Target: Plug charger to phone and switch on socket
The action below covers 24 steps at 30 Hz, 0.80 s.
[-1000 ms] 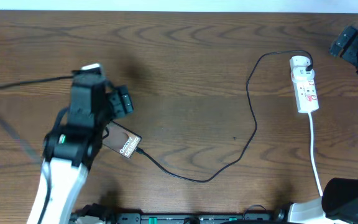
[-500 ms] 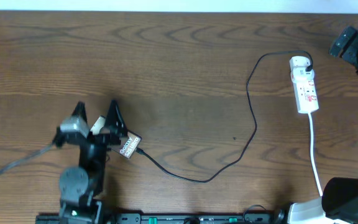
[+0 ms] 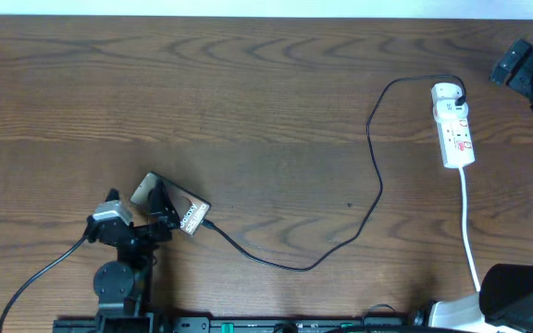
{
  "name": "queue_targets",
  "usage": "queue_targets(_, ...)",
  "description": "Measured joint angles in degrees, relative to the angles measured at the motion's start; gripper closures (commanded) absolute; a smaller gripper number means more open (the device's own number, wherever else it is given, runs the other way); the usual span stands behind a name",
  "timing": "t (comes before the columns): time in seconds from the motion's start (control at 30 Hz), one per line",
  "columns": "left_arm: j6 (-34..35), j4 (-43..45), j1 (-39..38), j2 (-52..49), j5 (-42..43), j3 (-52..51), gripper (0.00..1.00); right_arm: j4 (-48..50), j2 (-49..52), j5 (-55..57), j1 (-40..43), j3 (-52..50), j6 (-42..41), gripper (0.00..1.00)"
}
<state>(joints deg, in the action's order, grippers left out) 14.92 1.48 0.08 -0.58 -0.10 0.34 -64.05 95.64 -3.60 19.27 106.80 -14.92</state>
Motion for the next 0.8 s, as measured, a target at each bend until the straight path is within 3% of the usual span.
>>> queue_targets(0.8, -0.2, -2.8, 0.6, 0.0, 1.9, 0.5, 0.09, 0.0, 0.0, 0.0, 0.0, 0.0, 0.0, 0.01)
